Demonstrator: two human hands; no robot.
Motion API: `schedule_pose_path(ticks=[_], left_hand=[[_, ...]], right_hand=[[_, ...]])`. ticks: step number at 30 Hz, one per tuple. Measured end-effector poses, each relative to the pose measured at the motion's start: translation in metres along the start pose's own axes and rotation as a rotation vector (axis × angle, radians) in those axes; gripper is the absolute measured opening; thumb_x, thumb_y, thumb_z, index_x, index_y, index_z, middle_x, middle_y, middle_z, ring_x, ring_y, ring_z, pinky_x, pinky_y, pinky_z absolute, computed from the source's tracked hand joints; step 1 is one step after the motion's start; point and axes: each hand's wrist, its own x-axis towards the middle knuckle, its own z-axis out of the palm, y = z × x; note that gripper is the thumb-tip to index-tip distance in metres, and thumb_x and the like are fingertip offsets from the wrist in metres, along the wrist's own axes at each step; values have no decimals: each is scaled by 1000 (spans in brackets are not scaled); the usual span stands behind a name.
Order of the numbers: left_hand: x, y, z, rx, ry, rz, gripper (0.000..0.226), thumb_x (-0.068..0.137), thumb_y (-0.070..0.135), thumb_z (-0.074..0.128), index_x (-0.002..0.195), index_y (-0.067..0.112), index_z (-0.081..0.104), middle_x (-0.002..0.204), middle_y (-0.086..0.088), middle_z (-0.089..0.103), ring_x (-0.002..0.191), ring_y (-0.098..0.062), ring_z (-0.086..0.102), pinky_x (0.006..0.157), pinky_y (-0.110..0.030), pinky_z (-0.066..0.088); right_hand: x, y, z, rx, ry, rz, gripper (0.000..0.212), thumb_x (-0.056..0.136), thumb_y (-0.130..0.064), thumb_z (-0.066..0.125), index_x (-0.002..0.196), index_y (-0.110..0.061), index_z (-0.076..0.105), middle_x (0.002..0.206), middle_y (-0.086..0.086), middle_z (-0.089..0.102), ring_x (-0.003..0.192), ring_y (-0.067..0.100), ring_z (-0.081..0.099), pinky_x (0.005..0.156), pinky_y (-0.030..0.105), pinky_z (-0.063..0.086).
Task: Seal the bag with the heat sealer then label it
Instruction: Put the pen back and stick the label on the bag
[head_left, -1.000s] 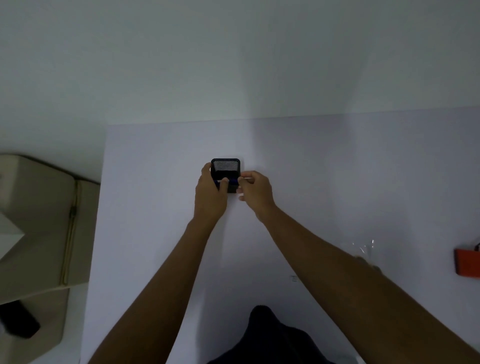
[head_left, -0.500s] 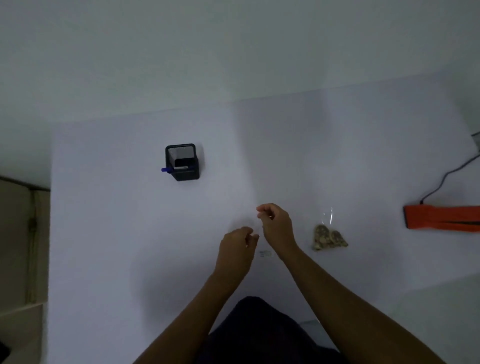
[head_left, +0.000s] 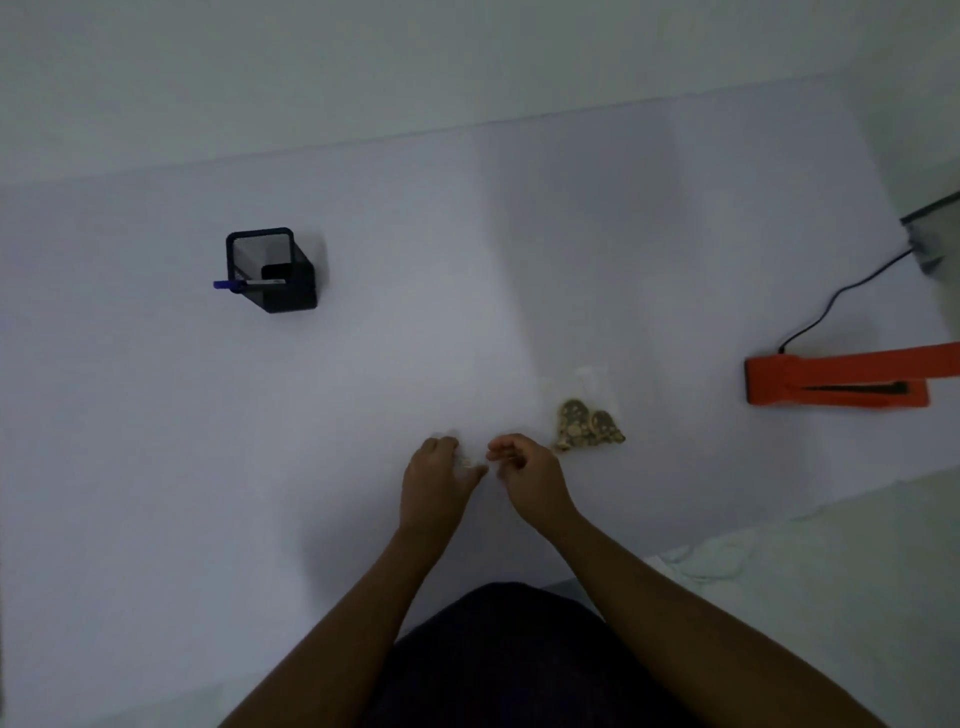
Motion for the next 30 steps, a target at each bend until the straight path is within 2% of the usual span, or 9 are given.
schedule_pose_path(ticks=[5, 10, 13, 16, 18, 22, 25, 28, 30], left_hand=[[-2, 4, 4, 54, 55, 0, 34, 84, 28, 71, 109, 6, 66, 102, -9, 66, 92, -26, 62, 77, -33, 49], [-5, 10, 5, 91, 119, -7, 12, 86, 18, 64, 88, 6, 66, 86, -8, 66, 76, -25, 61, 65, -30, 46], [-6, 11, 8, 125, 146, -20, 18, 87, 13, 62, 72, 5, 68, 74, -9, 63, 66, -23, 59, 58, -31, 48], [-8, 12, 10, 93, 170, -40, 23, 87, 9, 62, 66, 3, 67, 68, -9, 61, 60, -22, 56, 55, -32, 47], [-10, 13, 7, 31, 189, -79, 21, 87, 9, 62, 68, 2, 68, 70, -9, 64, 62, -21, 58, 59, -33, 49], [-21, 19, -18, -73, 305, -67, 9, 87, 13, 69, 90, 8, 76, 89, -3, 73, 78, -17, 65, 74, -24, 50], [-34, 24, -42, -102, 331, 13, 9, 87, 17, 72, 92, 11, 77, 89, -1, 74, 74, -13, 64, 72, -23, 50], [-46, 26, -62, -106, 304, 103, 12, 87, 22, 74, 94, 14, 79, 90, 3, 74, 71, -9, 63, 68, -20, 50], [-51, 29, -76, -85, 272, 186, 12, 86, 21, 74, 96, 16, 79, 92, 4, 74, 72, -6, 62, 69, -16, 50]], right_hand=[[3, 8, 0, 1, -71, -45, 34, 91, 9, 48, 107, -13, 69, 102, 4, 74, 94, 14, 69, 92, 36, 57], [5, 8, -3, 20, -119, -90, 34, 93, 8, 45, 111, -11, 66, 104, 1, 74, 92, 9, 68, 88, 31, 57], [8, 8, -3, 10, -161, -93, 38, 93, 8, 44, 115, -14, 65, 106, -2, 73, 100, 9, 69, 87, 30, 57], [8, 8, -2, -53, -217, -157, 39, 92, 7, 43, 120, -13, 63, 112, -1, 73, 105, 9, 67, 90, 25, 55], [9, 7, -3, -102, -241, -191, 39, 92, 6, 44, 121, -13, 62, 115, -2, 73, 105, 8, 67, 89, 21, 54], [12, 0, -5, -127, -270, -190, 36, 91, 6, 47, 118, -12, 63, 112, -2, 74, 100, 9, 68, 80, 16, 53], [14, -7, -8, -154, -311, -167, 30, 91, 1, 52, 116, -10, 65, 110, 1, 74, 95, 10, 68, 81, 23, 53], [10, -29, -17, -44, -329, -44, 19, 95, -17, 58, 107, -10, 70, 105, 8, 75, 76, 14, 66, 62, 28, 52], [2, -55, -28, 133, -376, 126, 32, 97, -39, 57, 98, -12, 74, 98, 8, 77, 68, 16, 64, 53, 28, 48]])
